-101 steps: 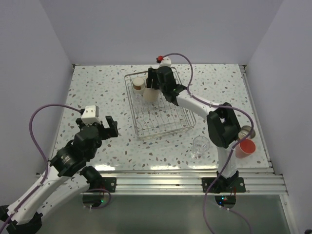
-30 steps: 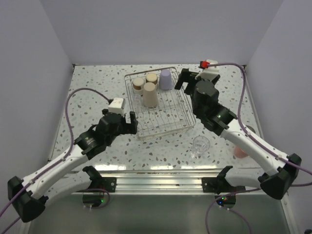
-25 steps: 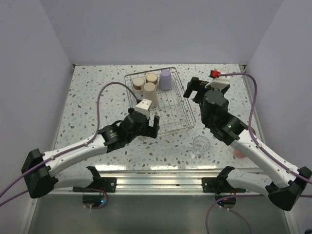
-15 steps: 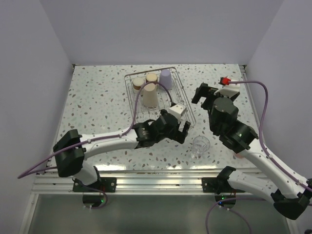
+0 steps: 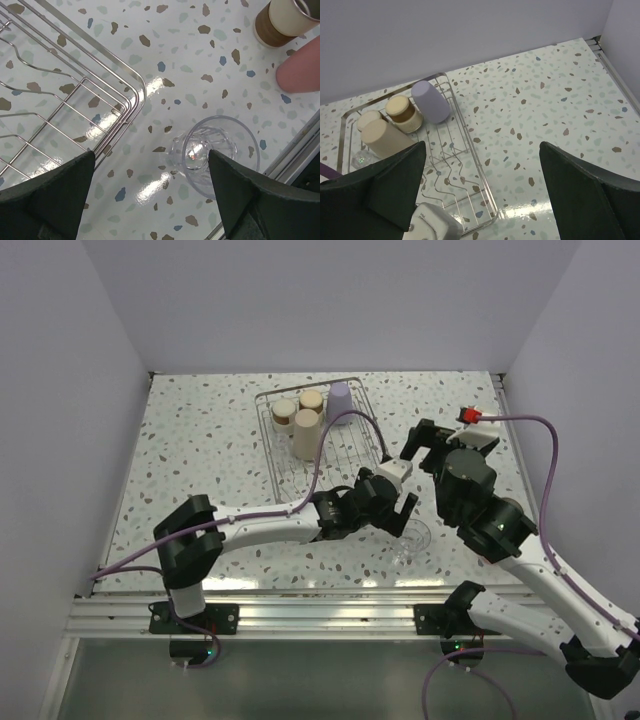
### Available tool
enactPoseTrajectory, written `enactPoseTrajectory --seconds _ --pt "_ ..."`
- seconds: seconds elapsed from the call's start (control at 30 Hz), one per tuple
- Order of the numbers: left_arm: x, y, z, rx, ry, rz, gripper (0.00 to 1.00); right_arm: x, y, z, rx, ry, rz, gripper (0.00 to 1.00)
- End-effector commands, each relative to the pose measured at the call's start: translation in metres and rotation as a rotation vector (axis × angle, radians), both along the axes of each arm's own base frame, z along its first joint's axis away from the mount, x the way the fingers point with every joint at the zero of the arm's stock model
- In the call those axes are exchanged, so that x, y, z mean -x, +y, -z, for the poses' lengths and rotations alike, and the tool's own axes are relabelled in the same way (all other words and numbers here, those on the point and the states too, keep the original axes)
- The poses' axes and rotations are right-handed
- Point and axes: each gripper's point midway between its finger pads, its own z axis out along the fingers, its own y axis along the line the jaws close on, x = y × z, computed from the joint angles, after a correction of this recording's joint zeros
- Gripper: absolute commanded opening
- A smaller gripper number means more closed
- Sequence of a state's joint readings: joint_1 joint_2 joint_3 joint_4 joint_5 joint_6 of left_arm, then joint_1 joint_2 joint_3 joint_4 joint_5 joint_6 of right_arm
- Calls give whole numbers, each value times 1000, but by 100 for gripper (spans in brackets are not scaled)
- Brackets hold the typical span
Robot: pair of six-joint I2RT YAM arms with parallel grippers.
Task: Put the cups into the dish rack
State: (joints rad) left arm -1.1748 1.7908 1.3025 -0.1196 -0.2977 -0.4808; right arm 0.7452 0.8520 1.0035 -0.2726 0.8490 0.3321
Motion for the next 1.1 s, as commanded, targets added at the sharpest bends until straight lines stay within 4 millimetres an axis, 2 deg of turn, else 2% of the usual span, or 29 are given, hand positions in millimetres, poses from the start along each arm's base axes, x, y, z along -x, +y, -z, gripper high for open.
enactPoseTrajectory --seconds 0.0,0.1,0.3,0.43,0.67,0.8,0.9,1.07 --pt "19 -27 -7 62 41 46 96 3 -11 -4 -21 -20 49 98" --pt "26 -29 -10 26 -4 15 95 4 -12 -5 -24 -25 49 98" --pt "27 -25 -41 -26 -146 -77 96 5 -12 -4 -31 -28 46 98" --pt "26 -22 -43 -65 -190 -105 96 5 -11 -4 -33 -26 42 98" --pt "34 -21 -23 -113 -152 -96 93 7 -13 -5 -39 -32 43 98" --pt "38 -26 -12 -116 -121 -85 82 7 -13 -4 -39 -30 43 98" --pt "38 -29 -5 -130 -110 -81 71 8 -14 -4 -39 -30 45 98" --pt "42 -33 5 -138 -89 -63 66 8 -16 -3 -35 -30 49 98"
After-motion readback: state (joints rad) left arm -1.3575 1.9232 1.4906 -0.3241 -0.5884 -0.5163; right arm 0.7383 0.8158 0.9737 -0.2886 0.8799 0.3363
